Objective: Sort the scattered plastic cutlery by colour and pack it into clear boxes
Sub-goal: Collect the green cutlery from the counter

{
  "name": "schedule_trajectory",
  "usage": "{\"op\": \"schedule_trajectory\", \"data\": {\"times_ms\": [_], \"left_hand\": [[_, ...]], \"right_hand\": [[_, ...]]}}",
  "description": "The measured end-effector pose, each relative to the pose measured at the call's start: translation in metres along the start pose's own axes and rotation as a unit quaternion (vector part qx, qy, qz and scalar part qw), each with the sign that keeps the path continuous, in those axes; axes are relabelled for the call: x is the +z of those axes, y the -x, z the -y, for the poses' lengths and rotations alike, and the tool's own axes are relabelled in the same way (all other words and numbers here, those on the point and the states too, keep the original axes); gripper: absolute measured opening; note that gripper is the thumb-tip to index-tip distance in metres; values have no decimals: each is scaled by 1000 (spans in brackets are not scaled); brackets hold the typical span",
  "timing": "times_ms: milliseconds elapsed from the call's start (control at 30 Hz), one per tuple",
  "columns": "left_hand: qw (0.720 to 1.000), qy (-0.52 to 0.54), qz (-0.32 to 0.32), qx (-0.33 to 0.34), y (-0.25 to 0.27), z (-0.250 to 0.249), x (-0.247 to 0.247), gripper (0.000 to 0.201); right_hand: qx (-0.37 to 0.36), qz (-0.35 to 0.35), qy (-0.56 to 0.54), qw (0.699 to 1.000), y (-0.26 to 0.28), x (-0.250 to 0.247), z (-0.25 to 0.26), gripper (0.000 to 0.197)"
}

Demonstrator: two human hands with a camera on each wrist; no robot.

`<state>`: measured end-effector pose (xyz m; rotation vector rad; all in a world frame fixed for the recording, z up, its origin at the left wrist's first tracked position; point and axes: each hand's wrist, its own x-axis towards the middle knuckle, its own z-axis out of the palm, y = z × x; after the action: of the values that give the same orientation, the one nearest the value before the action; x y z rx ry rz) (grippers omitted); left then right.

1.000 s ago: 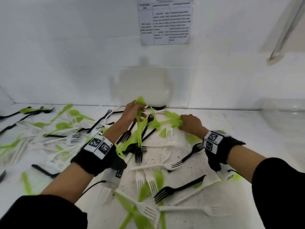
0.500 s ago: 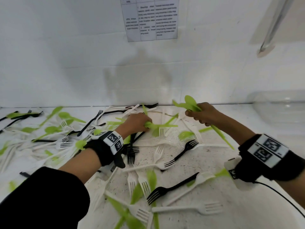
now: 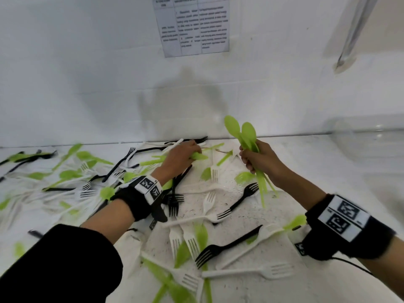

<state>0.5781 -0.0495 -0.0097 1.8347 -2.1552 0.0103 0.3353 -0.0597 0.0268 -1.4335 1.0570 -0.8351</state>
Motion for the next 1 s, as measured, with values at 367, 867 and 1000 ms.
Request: {"op": "schedule_trajectory", "data": {"times_ms": [367,867,1000], "left_hand": [[859,435,-195,-186,29,-31,-77,11],[568,744,-35,-351,97,-56,-55,26],[496,796,3,-346,108,-72,-46,22]], "right_hand": [[28,29,-108,993,17,45,-6,16],[-37,113,-32,992,83,77,-9,15],[-45,120,-28,991,93,75,-10,18]]}}
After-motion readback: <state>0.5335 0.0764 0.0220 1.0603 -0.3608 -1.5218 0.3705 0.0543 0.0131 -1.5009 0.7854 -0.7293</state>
